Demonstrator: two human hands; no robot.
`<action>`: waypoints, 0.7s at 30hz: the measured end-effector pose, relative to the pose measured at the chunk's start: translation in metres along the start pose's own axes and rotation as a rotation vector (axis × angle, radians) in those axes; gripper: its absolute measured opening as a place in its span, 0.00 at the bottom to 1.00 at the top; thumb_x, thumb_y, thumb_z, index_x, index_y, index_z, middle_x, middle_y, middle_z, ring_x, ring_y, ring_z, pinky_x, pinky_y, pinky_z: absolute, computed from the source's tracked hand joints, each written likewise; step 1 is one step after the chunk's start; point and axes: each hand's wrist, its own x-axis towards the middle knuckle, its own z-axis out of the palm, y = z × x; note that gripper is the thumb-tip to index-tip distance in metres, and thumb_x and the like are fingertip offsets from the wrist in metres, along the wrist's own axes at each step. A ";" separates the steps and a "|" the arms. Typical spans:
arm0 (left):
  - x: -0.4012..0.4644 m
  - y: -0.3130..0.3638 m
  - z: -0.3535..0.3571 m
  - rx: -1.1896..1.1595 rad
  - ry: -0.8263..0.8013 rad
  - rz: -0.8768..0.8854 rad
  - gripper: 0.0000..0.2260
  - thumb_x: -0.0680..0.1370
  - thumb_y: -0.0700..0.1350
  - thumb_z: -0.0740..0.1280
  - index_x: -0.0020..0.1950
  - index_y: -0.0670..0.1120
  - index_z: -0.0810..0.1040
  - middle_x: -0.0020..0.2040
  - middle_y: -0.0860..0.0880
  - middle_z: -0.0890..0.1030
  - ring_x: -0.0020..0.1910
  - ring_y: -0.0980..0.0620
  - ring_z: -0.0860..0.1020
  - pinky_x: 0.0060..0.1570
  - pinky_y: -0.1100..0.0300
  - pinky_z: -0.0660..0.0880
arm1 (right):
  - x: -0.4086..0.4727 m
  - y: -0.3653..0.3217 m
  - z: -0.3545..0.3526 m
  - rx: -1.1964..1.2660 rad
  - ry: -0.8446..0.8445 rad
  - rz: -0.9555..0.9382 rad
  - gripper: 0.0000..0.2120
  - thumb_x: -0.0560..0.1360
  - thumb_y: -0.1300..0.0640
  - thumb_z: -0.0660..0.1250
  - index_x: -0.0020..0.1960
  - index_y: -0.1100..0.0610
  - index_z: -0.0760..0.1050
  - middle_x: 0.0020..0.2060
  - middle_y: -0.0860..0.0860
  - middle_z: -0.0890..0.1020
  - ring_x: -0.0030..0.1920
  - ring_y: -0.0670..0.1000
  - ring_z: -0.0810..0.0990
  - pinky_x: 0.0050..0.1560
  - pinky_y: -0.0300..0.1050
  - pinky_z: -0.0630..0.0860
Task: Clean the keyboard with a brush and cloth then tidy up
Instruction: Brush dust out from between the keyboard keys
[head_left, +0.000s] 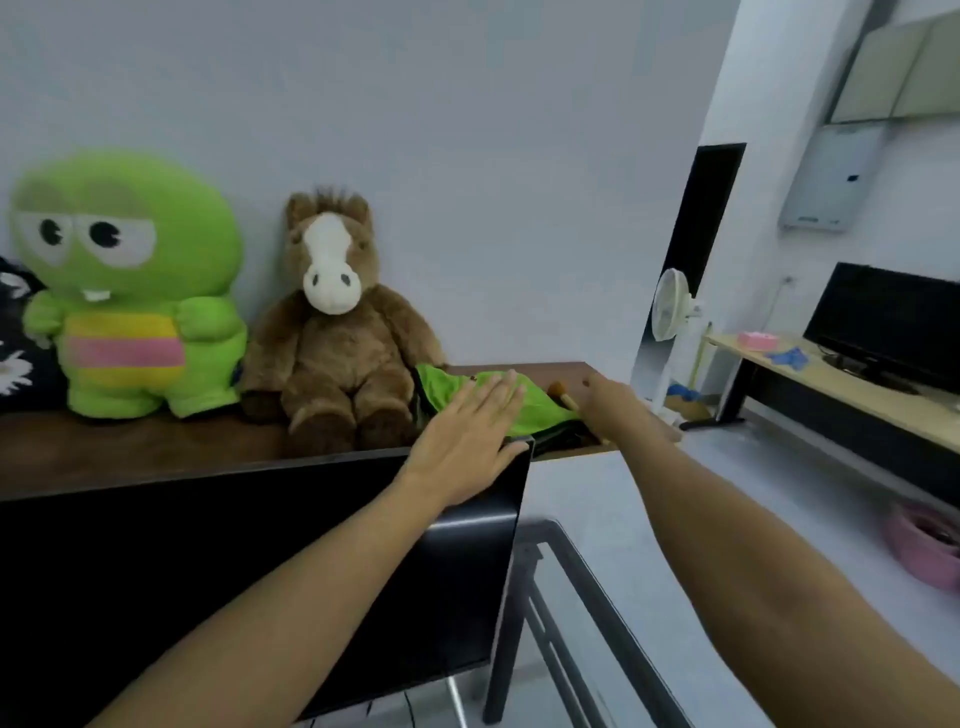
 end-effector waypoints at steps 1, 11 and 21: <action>0.002 0.002 0.002 0.042 -0.039 -0.005 0.30 0.80 0.59 0.48 0.75 0.40 0.63 0.75 0.40 0.65 0.73 0.43 0.65 0.70 0.46 0.64 | 0.003 0.005 0.006 -0.018 -0.048 -0.002 0.23 0.79 0.45 0.52 0.69 0.53 0.68 0.63 0.55 0.76 0.60 0.61 0.74 0.57 0.55 0.72; 0.002 0.002 0.009 0.187 -0.002 0.044 0.30 0.81 0.58 0.48 0.74 0.38 0.64 0.73 0.39 0.68 0.72 0.43 0.67 0.71 0.47 0.63 | 0.004 0.014 0.034 0.205 0.112 0.133 0.11 0.78 0.60 0.57 0.50 0.62 0.78 0.47 0.61 0.81 0.46 0.62 0.77 0.42 0.48 0.69; -0.065 -0.003 -0.018 0.118 0.018 -0.037 0.27 0.82 0.56 0.54 0.76 0.41 0.61 0.76 0.41 0.62 0.75 0.44 0.61 0.73 0.43 0.56 | -0.095 -0.057 -0.007 0.711 0.586 -0.105 0.10 0.80 0.56 0.61 0.55 0.59 0.78 0.43 0.50 0.82 0.43 0.49 0.77 0.42 0.40 0.67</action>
